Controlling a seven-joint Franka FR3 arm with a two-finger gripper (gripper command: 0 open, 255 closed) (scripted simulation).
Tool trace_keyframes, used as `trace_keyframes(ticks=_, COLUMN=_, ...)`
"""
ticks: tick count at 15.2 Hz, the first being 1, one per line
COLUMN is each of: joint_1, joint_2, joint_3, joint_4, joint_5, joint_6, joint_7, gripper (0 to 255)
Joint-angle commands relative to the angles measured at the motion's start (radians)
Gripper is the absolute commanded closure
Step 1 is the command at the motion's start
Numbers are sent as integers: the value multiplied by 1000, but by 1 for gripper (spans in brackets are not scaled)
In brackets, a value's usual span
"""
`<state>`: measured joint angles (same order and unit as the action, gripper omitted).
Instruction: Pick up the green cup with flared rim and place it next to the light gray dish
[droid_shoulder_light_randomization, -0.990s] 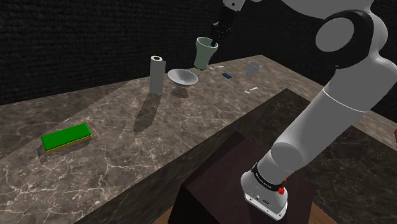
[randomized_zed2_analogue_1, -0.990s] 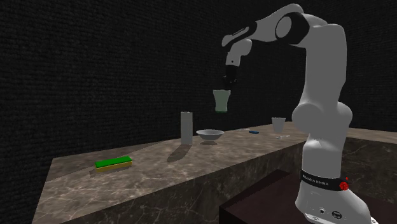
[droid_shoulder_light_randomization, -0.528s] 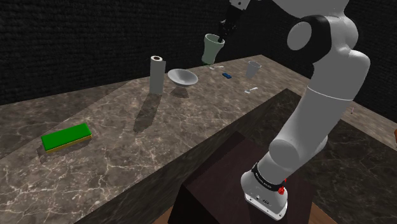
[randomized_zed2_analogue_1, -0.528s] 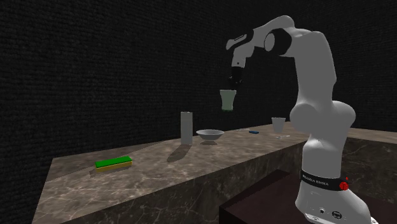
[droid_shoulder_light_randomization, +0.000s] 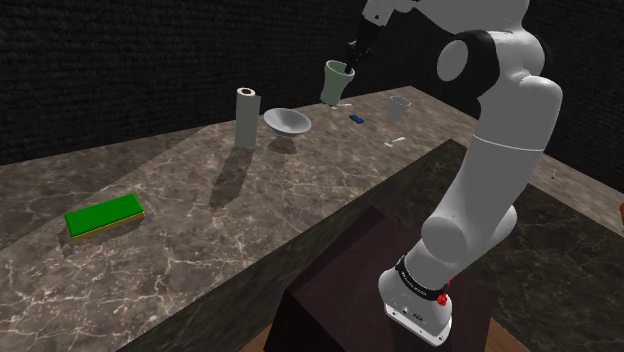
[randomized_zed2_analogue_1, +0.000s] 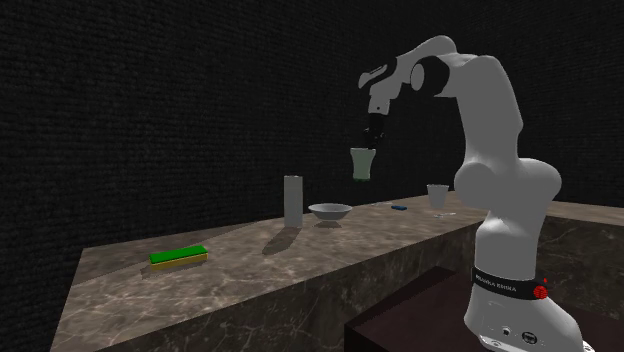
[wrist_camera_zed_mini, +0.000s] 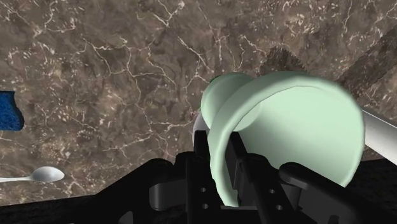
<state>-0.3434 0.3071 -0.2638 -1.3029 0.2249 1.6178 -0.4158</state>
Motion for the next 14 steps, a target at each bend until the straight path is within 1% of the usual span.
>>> trace_keyframes(ticks=1, joint_1=2, joint_2=-5, joint_3=0, joint_4=-34, joint_5=-1, joint_6=30, joint_7=-5, gripper=255)
trace_keyframes(ticks=14, joint_1=16, joint_2=-20, joint_3=4, joint_4=-230, joint_5=1, joint_6=209, joint_7=-29, gripper=255)
